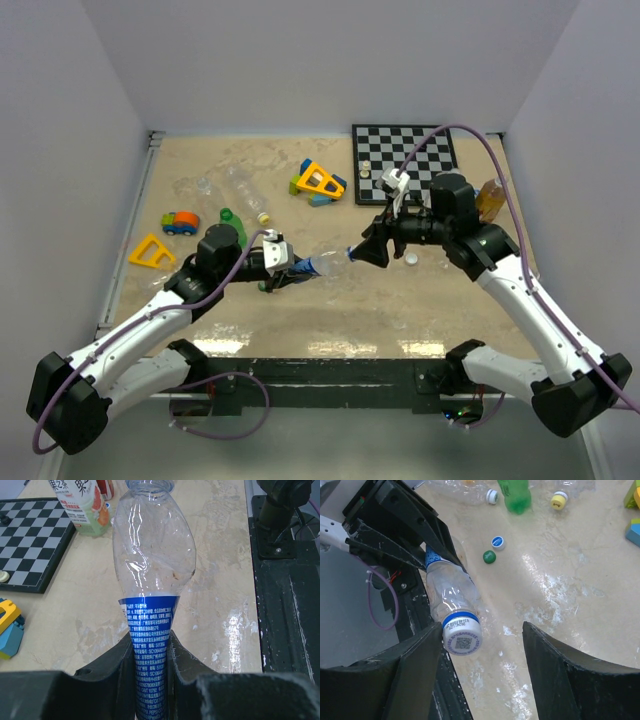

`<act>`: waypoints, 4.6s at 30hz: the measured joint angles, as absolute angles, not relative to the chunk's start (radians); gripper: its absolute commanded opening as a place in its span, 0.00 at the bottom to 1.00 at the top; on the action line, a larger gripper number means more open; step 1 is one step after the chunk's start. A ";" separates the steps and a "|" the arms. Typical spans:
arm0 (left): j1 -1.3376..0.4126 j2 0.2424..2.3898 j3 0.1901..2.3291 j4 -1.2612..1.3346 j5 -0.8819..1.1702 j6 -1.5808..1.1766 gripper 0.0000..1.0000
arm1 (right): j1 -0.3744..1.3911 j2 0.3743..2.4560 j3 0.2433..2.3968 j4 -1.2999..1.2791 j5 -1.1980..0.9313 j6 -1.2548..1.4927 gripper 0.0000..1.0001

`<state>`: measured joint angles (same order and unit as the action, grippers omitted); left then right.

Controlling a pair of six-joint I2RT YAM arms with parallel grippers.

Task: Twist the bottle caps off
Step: Unscrew the bottle cap from the plastic bottle.

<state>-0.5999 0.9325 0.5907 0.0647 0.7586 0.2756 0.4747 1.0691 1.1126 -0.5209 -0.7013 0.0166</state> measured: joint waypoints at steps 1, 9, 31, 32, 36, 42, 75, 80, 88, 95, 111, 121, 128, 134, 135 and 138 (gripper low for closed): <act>-0.599 0.933 0.591 0.065 0.759 0.276 0.00 | 0.475 1.069 1.110 -0.521 -0.701 0.020 0.66; -0.600 0.933 0.591 0.064 0.756 0.276 0.00 | 0.474 1.069 1.103 -0.524 -0.727 0.027 0.44; -0.598 0.933 0.591 0.029 0.743 0.274 0.00 | 0.472 1.266 1.318 -0.878 -0.891 -0.594 0.04; -0.598 0.933 0.591 0.030 0.741 0.273 0.00 | 0.473 1.297 1.358 -0.943 -0.908 -0.737 0.03; -0.599 0.937 0.590 0.017 0.734 0.273 0.00 | 0.478 1.311 1.375 -1.065 -0.930 -1.212 0.00; -0.604 0.937 0.590 0.073 0.748 0.273 0.00 | 0.492 1.203 1.334 -1.077 -0.894 -1.649 0.00; -0.603 0.937 0.590 0.064 0.762 0.273 0.00 | 0.452 1.191 1.337 -1.158 -0.959 -1.392 0.67; -0.603 0.937 0.590 0.064 0.763 0.273 0.00 | 0.436 1.094 1.329 -1.032 -0.946 -0.999 0.74; -0.603 0.937 0.590 0.065 0.763 0.273 0.00 | 0.407 1.061 1.232 -0.796 -0.950 -0.389 0.83; -0.603 0.937 0.590 0.065 0.762 0.273 0.00 | 0.390 1.129 1.210 -0.677 -0.912 -0.108 0.83; -0.603 0.937 0.590 0.061 0.751 0.273 0.00 | 0.386 1.203 1.185 -0.701 -0.963 -0.078 0.29; -0.603 0.937 0.590 0.036 0.747 0.273 0.00 | 0.398 1.223 1.208 -0.787 -0.974 -0.245 0.16; -0.603 0.936 0.590 0.052 0.753 0.273 0.00 | 0.446 1.224 1.284 -0.881 -0.932 -0.571 0.17; -0.603 0.936 0.590 0.084 0.759 0.273 0.00 | 0.466 1.212 1.336 -0.999 -0.920 -1.125 0.19; -0.603 0.936 0.590 0.087 0.759 0.273 0.00 | 0.469 1.206 1.336 -1.015 -0.915 -1.231 0.18; -0.603 0.936 0.590 0.092 0.760 0.273 0.00 | 0.475 1.197 1.336 -1.057 -0.907 -1.489 0.18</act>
